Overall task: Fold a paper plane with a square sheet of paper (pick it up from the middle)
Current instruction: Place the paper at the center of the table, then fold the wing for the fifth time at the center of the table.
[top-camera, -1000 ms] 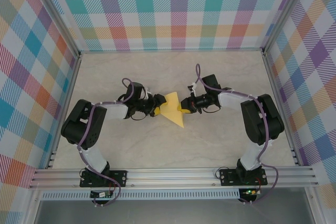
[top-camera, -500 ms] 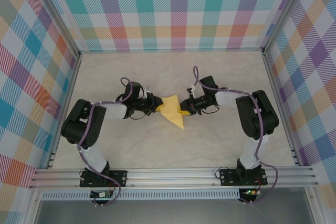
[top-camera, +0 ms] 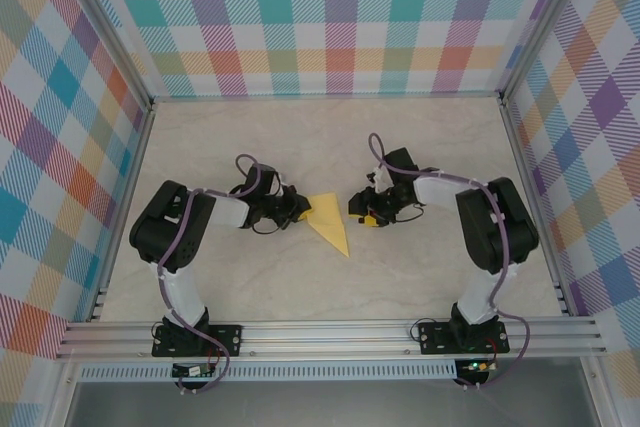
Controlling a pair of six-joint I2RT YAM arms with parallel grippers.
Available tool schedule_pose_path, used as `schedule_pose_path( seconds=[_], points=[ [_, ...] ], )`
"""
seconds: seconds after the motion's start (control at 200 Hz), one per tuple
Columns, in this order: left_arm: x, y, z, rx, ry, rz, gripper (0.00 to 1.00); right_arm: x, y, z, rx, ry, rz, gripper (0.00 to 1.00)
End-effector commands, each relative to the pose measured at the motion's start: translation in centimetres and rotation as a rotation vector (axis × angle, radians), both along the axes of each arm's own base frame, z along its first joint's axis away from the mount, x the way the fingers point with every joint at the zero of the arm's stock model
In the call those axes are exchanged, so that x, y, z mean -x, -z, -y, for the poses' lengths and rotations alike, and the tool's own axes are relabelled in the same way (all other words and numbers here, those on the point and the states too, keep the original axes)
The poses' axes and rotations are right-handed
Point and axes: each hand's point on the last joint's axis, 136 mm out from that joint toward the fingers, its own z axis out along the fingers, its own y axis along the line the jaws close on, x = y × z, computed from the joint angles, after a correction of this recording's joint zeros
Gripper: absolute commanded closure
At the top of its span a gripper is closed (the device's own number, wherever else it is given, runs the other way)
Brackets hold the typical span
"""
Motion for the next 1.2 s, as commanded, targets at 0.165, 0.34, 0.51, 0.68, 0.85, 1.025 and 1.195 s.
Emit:
schedule_pose_path(
  seconds=[0.165,0.34,0.51,0.68,0.85,1.025,1.195],
  points=[
    [0.3,-0.5,0.0,-0.049,0.006,0.012,1.00,2.6,-1.9,-1.6,0.220,-0.198,0.388,0.51],
    [0.4,-0.6,0.1,-0.048,0.015,0.008,1.00,4.6,-1.4,-4.7,0.396,-0.365,0.651,0.51],
    [0.3,-0.7,0.2,-0.041,0.017,0.009,1.00,5.4,-0.7,-5.7,0.555,-0.453,0.816,0.50],
    [0.4,-1.2,0.4,-0.028,0.024,0.010,1.00,5.7,0.3,-6.9,0.654,-0.522,0.892,0.50],
    [0.5,-1.5,0.5,-0.028,0.036,0.011,1.00,5.2,1.7,-6.9,0.755,-0.548,0.903,0.51],
    [0.7,-1.5,0.5,-0.030,0.046,0.009,1.00,4.8,2.0,-6.8,0.817,-0.540,0.936,0.53],
    [0.6,-1.7,0.5,-0.033,0.049,0.011,1.00,5.0,2.1,-6.8,0.822,-0.542,0.938,0.59]
  ],
)
